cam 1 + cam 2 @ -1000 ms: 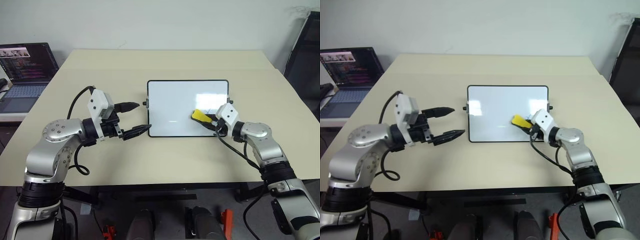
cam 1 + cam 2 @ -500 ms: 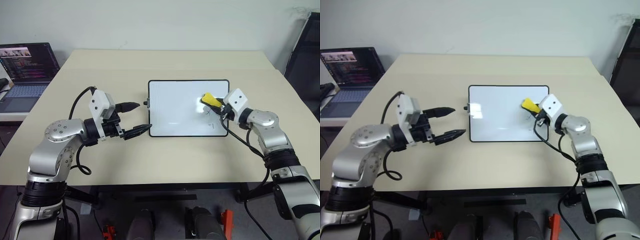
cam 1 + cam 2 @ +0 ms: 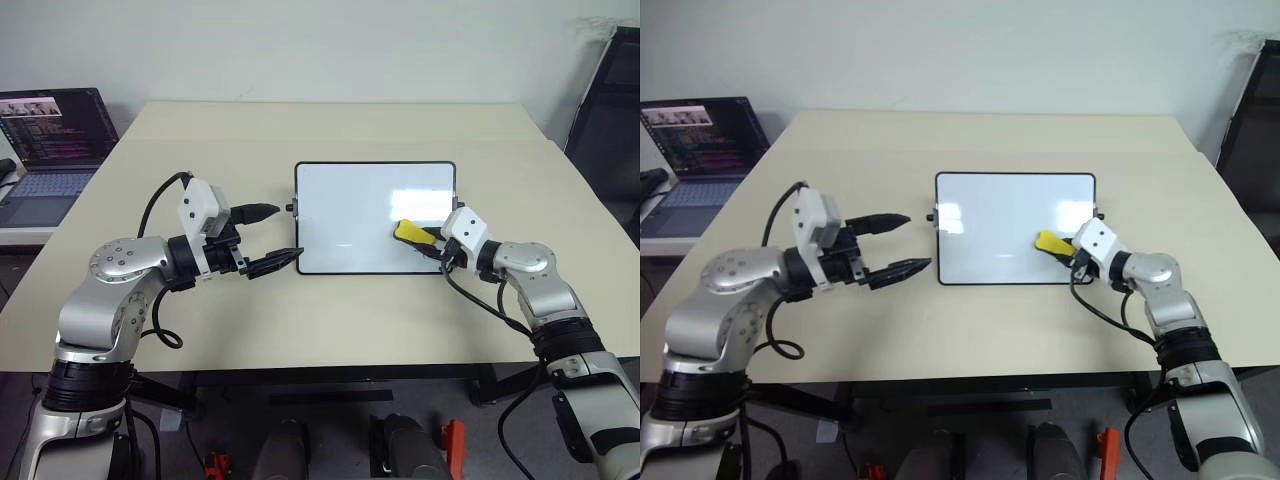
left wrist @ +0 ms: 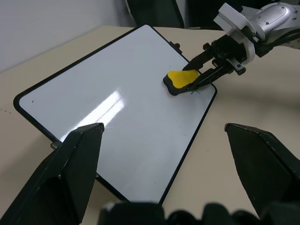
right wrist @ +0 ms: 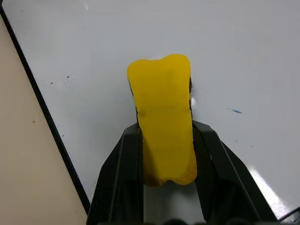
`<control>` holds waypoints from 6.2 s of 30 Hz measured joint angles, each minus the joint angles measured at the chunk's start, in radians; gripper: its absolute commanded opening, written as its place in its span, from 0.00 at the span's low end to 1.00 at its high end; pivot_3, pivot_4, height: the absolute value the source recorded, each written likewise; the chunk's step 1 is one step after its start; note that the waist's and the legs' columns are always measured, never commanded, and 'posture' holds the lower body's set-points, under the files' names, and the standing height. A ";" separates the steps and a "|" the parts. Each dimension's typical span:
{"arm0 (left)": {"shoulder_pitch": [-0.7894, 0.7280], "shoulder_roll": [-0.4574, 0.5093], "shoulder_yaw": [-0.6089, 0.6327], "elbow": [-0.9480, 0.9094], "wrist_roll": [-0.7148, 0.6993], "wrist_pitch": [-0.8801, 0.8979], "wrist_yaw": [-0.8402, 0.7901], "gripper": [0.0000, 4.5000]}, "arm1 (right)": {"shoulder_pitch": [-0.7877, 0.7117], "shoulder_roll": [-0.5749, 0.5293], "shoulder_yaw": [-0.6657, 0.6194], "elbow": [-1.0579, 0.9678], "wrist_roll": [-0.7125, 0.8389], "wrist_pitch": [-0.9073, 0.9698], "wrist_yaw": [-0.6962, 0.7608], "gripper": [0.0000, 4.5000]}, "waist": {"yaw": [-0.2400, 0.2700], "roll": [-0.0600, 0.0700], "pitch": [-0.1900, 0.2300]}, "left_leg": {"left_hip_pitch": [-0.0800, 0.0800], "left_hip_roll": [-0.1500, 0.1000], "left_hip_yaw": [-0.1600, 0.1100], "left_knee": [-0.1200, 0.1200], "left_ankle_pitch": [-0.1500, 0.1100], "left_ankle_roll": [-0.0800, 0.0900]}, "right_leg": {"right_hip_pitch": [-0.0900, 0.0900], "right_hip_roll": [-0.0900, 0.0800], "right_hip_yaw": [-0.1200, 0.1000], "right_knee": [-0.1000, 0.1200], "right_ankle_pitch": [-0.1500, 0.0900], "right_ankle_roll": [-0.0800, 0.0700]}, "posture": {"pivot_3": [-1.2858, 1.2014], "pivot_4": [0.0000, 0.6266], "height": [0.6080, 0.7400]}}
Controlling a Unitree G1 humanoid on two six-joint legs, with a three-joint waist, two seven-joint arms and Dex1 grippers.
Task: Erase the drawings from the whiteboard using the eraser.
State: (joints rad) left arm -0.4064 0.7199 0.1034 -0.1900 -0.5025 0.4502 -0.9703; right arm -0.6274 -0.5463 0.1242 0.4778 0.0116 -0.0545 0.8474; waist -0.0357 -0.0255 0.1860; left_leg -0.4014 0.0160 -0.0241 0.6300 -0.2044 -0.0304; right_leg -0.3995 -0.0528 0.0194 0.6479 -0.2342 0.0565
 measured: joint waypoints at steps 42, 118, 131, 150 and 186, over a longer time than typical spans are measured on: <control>-0.015 -0.007 -0.031 0.042 0.018 -0.003 -0.028 1.00 | 0.443 -0.508 -0.336 -0.637 0.254 0.437 0.162 0.23 | 0.007 0.001 0.001 | -0.009 -0.001 -0.001 -0.001 0.000 0.001 | -0.007 -0.001 -0.002 -0.003 -0.002 0.001 | 0.52 0.24 1.00; -0.044 -0.018 -0.040 0.044 0.029 0.000 -0.024 1.00 | -0.024 -0.186 0.104 0.182 -0.111 -0.258 0.243 0.23 | 0.004 -0.003 -0.001 | 0.011 -0.001 -0.001 0.000 0.000 0.001 | 0.014 -0.001 -0.002 -0.003 -0.004 -0.006 | 0.52 0.24 1.00; -0.031 -0.021 -0.036 0.026 0.010 0.012 -0.015 1.00 | 0.118 -0.258 -0.056 -0.265 0.212 0.231 0.398 0.22 | 0.007 0.000 0.001 | 0.000 -0.001 -0.002 -0.001 0.000 0.001 | 0.003 -0.001 -0.002 -0.003 -0.001 0.001 | 0.52 0.24 1.00; -0.106 -0.182 -0.174 0.026 0.023 -0.029 -0.026 1.00 | 0.180 -0.182 -0.463 -0.263 0.401 0.772 -0.264 0.22 | 0.009 -0.001 0.001 | -0.004 -0.002 -0.001 -0.002 0.000 0.001 | -0.001 -0.001 -0.002 -0.003 -0.001 0.001 | 0.52 0.24 1.00; -0.114 -0.309 -0.262 0.095 0.092 -0.110 -0.028 1.00 | 0.212 -0.211 -0.421 -0.334 0.321 0.899 -0.368 0.99 | 0.004 0.000 0.001 | -0.008 -0.001 -0.001 -0.001 0.000 0.001 | -0.006 -0.001 -0.001 -0.003 -0.001 0.002 | 0.52 0.24 1.00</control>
State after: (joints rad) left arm -0.5205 0.4114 -0.1584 -0.0948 -0.4102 0.3406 -0.9983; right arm -0.4151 -0.7571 -0.2972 0.1434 0.3329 0.8442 0.4795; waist -0.0321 -0.0252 0.1868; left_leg -0.4095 0.0145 -0.0255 0.6290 -0.2042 -0.0295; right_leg -0.4053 -0.0534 0.0183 0.6454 -0.2350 0.0583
